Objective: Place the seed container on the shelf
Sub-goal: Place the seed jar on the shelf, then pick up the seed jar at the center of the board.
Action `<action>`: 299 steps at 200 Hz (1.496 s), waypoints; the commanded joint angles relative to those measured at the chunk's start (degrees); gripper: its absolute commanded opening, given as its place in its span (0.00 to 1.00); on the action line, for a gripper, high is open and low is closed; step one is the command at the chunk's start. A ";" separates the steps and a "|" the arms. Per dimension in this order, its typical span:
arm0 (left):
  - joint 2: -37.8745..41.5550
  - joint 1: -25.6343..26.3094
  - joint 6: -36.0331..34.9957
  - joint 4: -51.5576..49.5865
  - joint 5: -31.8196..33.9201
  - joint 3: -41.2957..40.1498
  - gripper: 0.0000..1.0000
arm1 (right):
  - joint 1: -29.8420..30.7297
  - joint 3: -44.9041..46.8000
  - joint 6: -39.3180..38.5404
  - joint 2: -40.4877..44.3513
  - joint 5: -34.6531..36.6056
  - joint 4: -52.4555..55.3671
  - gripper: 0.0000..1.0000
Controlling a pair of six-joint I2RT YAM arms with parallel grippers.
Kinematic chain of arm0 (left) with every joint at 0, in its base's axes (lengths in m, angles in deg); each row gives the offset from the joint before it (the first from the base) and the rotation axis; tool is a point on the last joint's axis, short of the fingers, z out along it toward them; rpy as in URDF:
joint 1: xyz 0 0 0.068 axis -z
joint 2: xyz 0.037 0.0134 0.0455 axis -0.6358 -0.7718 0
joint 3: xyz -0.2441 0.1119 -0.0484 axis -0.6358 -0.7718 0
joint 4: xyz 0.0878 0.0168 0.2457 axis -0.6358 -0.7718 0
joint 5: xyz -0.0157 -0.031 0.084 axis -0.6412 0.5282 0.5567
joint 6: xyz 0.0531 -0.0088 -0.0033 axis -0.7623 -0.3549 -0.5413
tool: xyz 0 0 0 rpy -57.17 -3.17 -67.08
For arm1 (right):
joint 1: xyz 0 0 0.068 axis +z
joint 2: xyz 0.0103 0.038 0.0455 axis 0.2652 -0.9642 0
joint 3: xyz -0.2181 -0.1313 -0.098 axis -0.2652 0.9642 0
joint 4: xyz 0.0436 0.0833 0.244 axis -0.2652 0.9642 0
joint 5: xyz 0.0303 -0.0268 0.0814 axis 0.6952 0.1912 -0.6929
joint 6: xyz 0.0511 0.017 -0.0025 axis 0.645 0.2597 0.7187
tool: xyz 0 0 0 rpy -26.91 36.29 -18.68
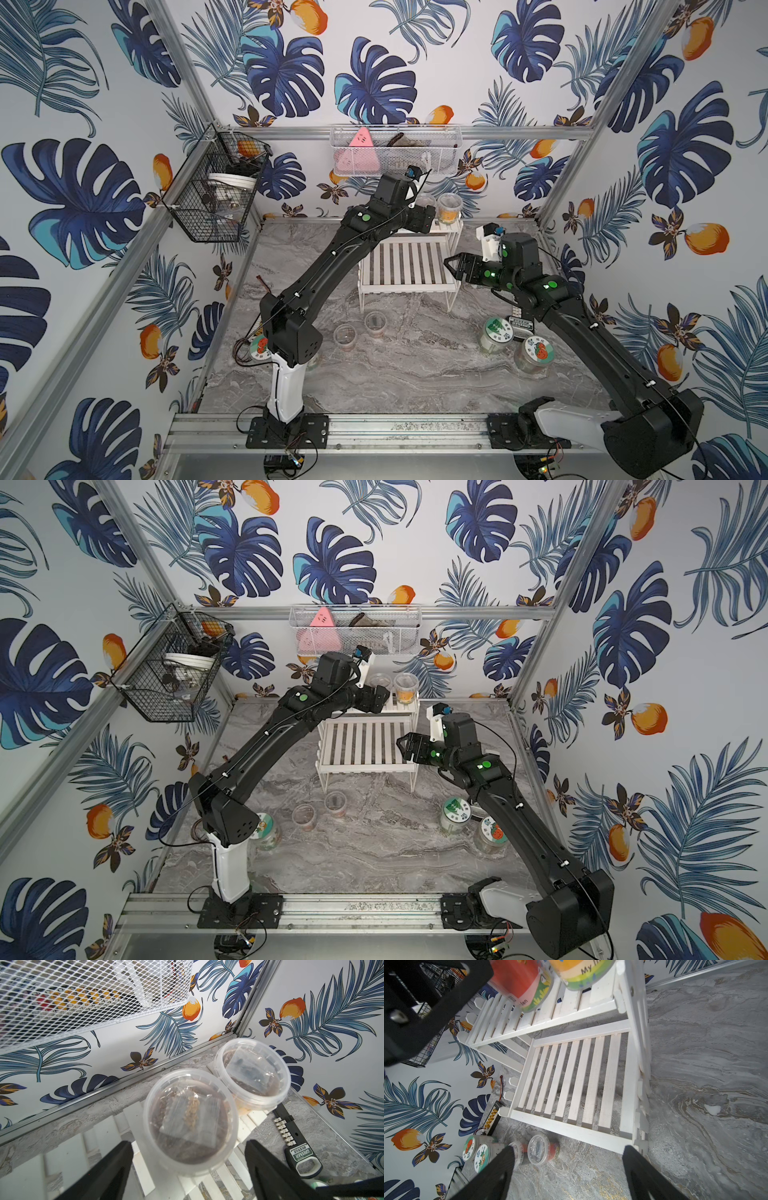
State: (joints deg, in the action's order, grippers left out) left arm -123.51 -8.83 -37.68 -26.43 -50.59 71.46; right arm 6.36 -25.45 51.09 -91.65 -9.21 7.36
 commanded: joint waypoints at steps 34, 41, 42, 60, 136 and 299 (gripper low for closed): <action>5.45 -0.41 0.18 1.47 -1.07 -5.75 0.94 | 0.04 1.77 -1.57 0.89 0.57 1.15 0.87; 6.39 -0.41 0.26 1.82 -1.11 -6.81 0.94 | 0.02 1.96 -1.66 1.08 0.71 1.25 0.87; 6.54 -0.42 0.27 1.84 -1.11 -7.02 0.94 | 0.04 2.01 -1.66 1.10 0.73 1.25 0.87; 9.02 -0.42 0.53 2.62 -1.29 -10.15 0.95 | 0.04 2.32 -1.15 1.29 2.22 2.07 0.87; 21.49 -0.42 1.45 4.05 -3.34 -25.27 0.95 | 0.06 4.95 -3.03 2.43 -2.33 2.22 0.84; 52.64 -0.40 14.31 0.27 -1.47 -70.13 0.94 | 18.49 12.22 -4.73 -2.33 -1.19 -5.99 0.88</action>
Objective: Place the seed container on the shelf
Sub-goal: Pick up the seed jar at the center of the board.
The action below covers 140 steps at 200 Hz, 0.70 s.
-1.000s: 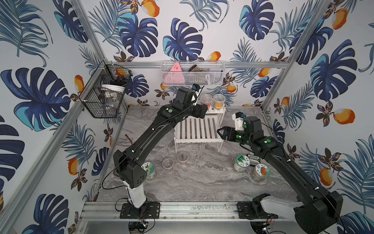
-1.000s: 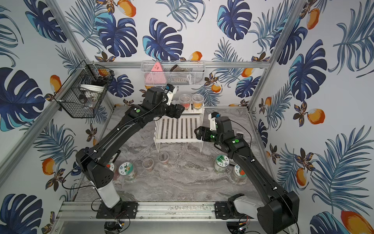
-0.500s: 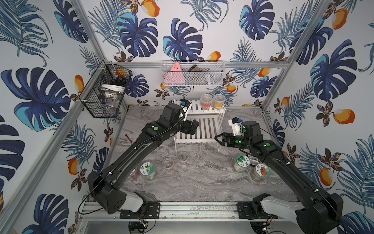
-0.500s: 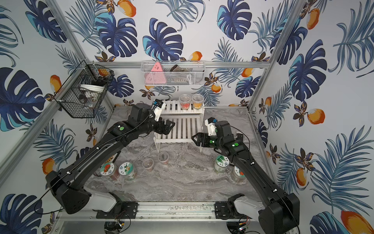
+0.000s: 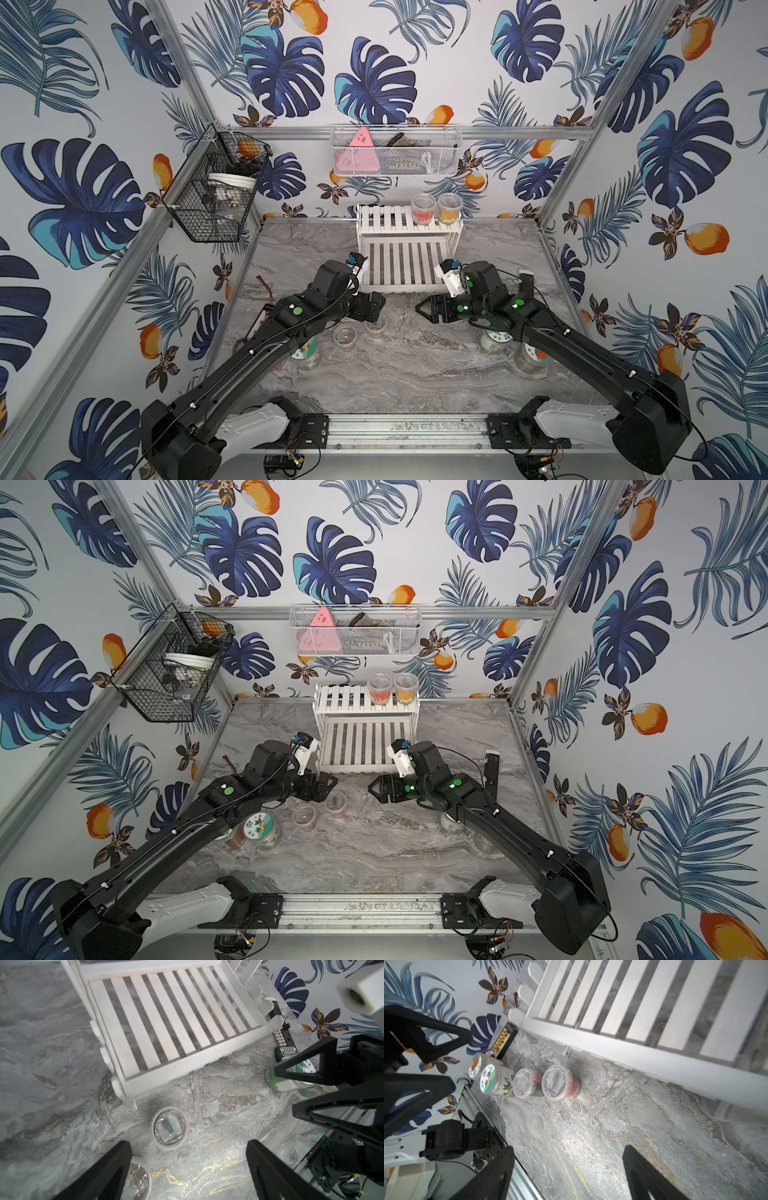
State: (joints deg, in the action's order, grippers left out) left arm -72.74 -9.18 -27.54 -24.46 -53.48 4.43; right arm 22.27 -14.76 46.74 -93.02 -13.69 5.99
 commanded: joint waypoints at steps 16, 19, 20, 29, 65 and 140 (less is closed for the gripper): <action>2.97 0.02 5.51 -1.85 1.02 -5.75 0.94 | 3.77 3.48 1.60 -1.68 3.06 -7.74 0.95; 3.05 0.08 5.62 -2.01 1.17 -6.13 0.94 | 3.94 3.76 2.00 -1.83 2.99 -8.19 0.96; 3.04 0.09 5.70 -2.12 1.29 -6.26 0.94 | 3.97 3.85 2.12 -1.87 2.93 -8.32 0.97; 3.16 0.27 6.52 -3.09 2.60 -6.96 0.94 | 4.48 4.64 3.03 -2.28 2.77 -9.60 1.00; 2.56 1.44 8.87 -4.33 6.11 -9.09 0.95 | 5.31 7.46 6.03 -3.63 2.07 -14.25 1.00; -8.43 12.45 10.85 -0.24 17.29 -6.86 0.98 | 5.25 12.35 10.68 -3.30 6.70 -19.28 1.00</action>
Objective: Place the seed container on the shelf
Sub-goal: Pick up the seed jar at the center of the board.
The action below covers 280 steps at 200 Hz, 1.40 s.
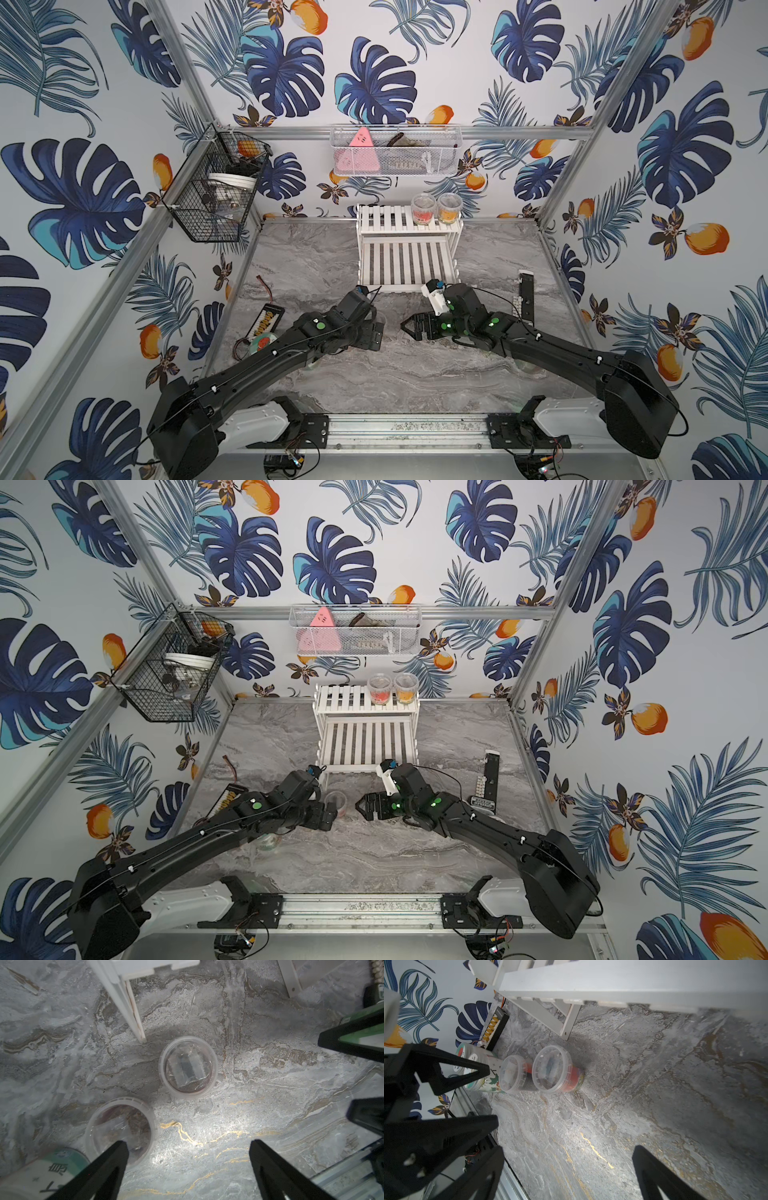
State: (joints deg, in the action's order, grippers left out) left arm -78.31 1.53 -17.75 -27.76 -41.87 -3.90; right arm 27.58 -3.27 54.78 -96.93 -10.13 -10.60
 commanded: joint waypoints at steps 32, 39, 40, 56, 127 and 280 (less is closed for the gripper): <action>-7.33 2.22 0.98 5.78 6.56 2.97 0.95 | -0.07 4.13 5.51 3.41 7.14 -2.88 1.00; -8.53 2.31 1.14 6.04 6.50 3.44 0.95 | -0.07 4.83 5.70 3.96 7.29 -3.14 1.00; -8.63 2.31 1.20 6.07 6.50 3.53 0.95 | -0.07 4.92 5.71 4.00 7.25 -3.21 1.00; -10.87 2.40 2.15 6.15 6.84 4.42 0.95 | -0.09 5.45 5.64 4.29 6.65 -3.05 1.00; -15.63 2.40 4.59 6.49 8.85 5.39 0.96 | -0.16 4.79 6.03 3.50 6.24 -1.23 1.00; -20.22 2.40 4.33 9.12 8.27 5.49 0.90 | -0.15 4.40 5.76 3.64 7.69 0.76 1.00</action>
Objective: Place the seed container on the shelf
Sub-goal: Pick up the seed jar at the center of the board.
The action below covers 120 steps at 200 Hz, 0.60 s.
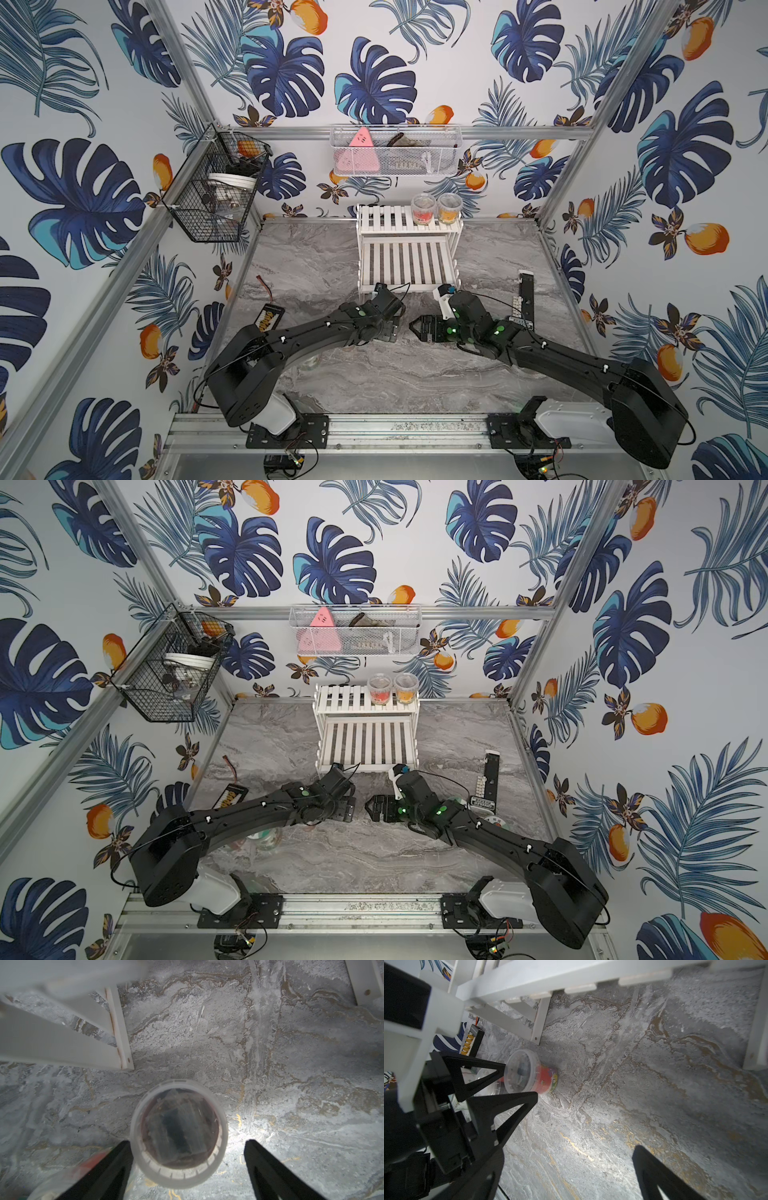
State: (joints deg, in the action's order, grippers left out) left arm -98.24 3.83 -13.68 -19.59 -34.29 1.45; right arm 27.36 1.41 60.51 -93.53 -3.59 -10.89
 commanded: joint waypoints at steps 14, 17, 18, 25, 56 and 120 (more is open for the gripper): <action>-0.32 0.11 0.15 1.42 0.42 -0.03 0.89 | 0.06 -0.19 0.08 0.42 1.45 1.43 1.00; -0.39 0.11 0.17 1.43 0.34 0.01 0.89 | 0.06 -0.19 0.08 0.39 1.45 1.40 1.00; -0.43 0.11 0.18 1.43 0.34 0.01 0.89 | 0.06 -0.19 0.08 0.42 1.46 1.40 1.00; -0.53 0.06 0.10 1.39 0.33 0.10 0.88 | 0.07 -0.19 0.08 0.47 1.41 1.50 1.00; -0.36 0.09 -0.17 1.08 1.05 0.28 0.87 | 0.07 -0.10 0.16 0.56 1.60 1.69 1.00; -1.15 0.11 -0.46 1.37 2.79 0.84 0.92 | 0.11 -0.03 0.34 0.64 1.78 1.76 1.00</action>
State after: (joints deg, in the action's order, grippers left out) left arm -98.86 3.83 -13.70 -19.17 -32.63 1.82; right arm 27.36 1.41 60.53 -93.20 -2.61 -9.64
